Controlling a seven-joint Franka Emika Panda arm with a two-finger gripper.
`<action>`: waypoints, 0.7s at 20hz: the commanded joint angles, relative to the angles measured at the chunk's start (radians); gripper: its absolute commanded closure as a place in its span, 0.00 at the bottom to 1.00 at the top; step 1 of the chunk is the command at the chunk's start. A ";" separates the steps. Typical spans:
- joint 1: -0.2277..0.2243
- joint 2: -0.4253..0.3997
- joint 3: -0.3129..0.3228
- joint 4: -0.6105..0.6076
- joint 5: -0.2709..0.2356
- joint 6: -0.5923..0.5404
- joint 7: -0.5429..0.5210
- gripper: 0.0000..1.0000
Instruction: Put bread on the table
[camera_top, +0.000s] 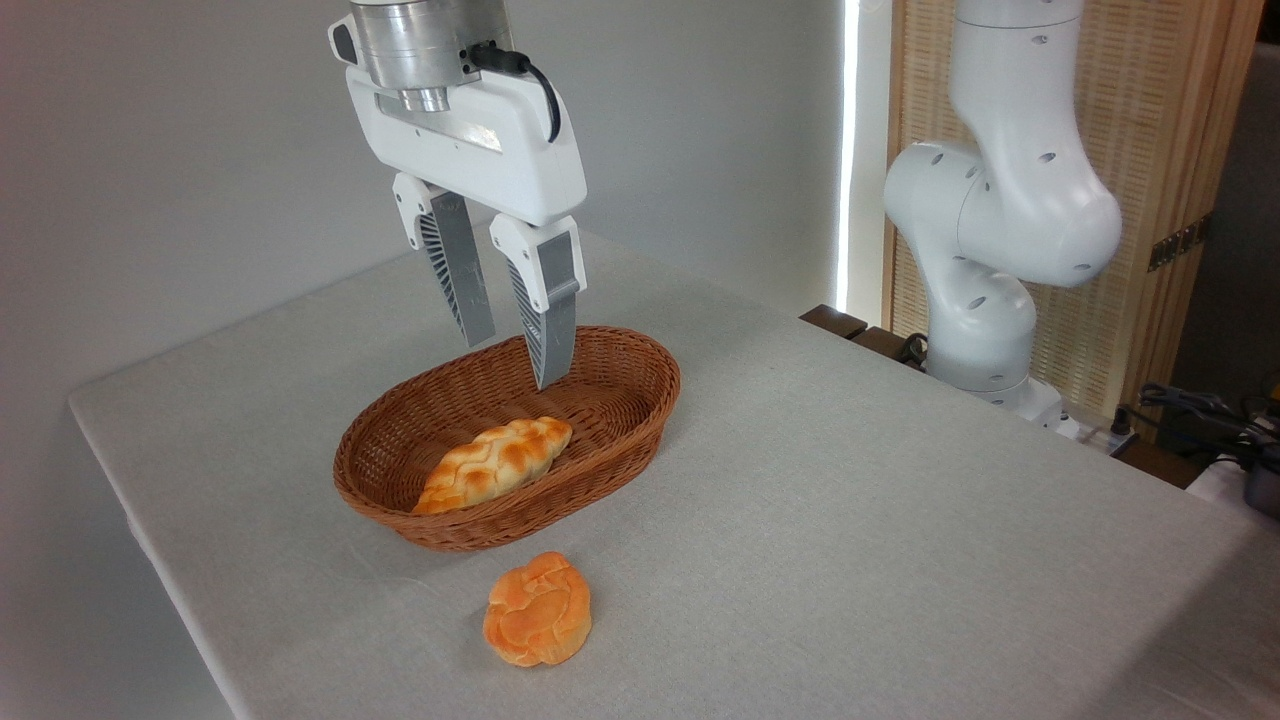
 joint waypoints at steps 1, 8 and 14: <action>0.002 -0.008 0.002 -0.004 0.010 -0.004 0.008 0.00; 0.002 -0.008 0.002 -0.006 0.010 -0.004 0.010 0.00; -0.009 -0.006 -0.013 -0.029 0.007 -0.003 -0.004 0.00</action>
